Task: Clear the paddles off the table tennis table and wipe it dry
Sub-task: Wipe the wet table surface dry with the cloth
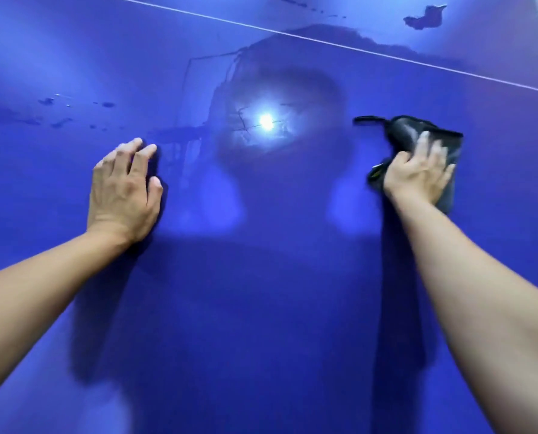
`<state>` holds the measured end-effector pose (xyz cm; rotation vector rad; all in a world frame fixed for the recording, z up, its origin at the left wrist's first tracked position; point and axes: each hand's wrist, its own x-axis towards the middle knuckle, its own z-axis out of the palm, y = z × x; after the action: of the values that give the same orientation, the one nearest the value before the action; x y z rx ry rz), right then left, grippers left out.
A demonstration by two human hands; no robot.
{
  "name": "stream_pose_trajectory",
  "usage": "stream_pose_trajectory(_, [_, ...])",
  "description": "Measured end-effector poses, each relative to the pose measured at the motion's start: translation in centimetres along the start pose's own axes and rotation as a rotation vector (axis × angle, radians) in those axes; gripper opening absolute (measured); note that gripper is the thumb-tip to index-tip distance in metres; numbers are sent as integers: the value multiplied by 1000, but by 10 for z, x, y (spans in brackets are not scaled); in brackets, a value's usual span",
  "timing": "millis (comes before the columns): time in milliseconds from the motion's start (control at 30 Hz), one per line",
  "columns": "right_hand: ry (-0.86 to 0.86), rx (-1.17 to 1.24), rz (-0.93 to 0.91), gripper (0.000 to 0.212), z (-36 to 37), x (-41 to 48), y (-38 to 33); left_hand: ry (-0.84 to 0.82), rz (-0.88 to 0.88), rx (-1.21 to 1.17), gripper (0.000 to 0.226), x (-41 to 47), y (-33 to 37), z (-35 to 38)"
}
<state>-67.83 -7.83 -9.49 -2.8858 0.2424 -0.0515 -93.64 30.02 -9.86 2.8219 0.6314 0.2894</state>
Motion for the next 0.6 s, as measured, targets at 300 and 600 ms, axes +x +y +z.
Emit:
stream_pose_trajectory(300, [-61,-46,-438,69,46,-67,-179,-10,-33,-44,56,1,-4,4])
stream_pose_trajectory(600, [-94,15,-396,67,36,-7,-131,-17,-66,-59,58,-1,-2,0])
